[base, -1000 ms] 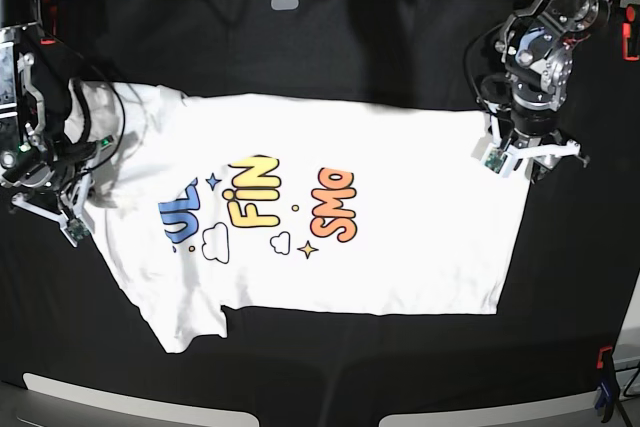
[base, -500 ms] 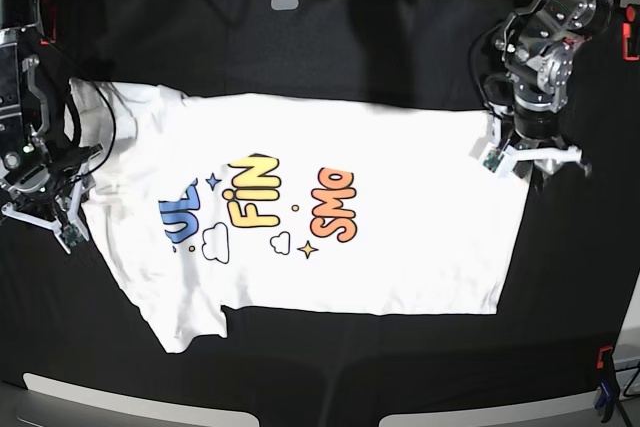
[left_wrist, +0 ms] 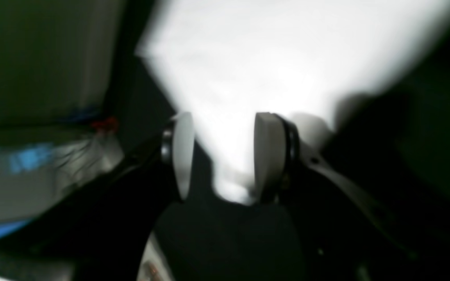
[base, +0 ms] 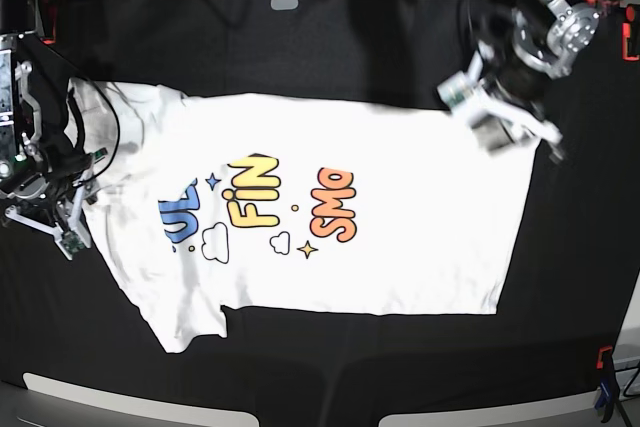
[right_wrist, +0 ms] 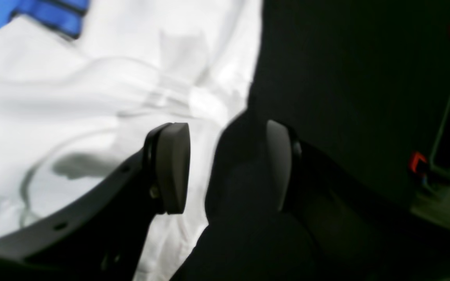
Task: Layout the t-shirt on the table in an organized manner, then fold the t-shirt properly
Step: 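Regrasp the shirt's shoulder edges with both grippers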
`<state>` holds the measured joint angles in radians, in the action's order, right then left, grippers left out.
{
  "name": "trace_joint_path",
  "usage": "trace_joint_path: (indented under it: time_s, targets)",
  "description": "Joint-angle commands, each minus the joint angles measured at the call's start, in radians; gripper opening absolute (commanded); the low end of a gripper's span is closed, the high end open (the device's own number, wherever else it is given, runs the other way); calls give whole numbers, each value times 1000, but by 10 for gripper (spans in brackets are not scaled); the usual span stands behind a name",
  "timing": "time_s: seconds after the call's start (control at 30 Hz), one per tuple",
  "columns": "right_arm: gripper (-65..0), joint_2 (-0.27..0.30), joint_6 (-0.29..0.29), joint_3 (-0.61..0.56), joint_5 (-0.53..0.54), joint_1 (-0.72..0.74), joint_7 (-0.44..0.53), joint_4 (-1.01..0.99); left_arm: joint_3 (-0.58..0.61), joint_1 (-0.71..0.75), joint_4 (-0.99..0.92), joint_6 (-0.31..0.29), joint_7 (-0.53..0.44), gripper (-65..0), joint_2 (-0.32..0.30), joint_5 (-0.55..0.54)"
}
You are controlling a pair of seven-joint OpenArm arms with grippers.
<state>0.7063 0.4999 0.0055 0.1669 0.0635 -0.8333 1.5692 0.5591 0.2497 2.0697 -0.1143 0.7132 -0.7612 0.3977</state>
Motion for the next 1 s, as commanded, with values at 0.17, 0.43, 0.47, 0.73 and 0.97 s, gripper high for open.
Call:
trace_joint_path:
  time_s: [0.17, 0.43, 0.47, 0.73, 0.97]
  targets:
    - [-346, 23, 32, 10, 53, -66, -11, 163, -6, -6, -76, -74, 8, -420, 41, -11]
    - [-346, 22, 35, 10, 43, -286, -25, 427, -7, -33, -249, -72, -85, -420, 68, 90]
    - [-346, 23, 35, 10, 43, -307, -24, 448, -7, -37, -271, -72, -86, -420, 69, 92]
    - [-346, 22, 35, 10, 41, -479, -19, 505, -7, -56, -352, 2, -238, -420, 69, 103]
    - [-347, 23, 37, 10, -214, -640, 97, 503, -7, -55, -357, 2, -244, -467, 69, 98]
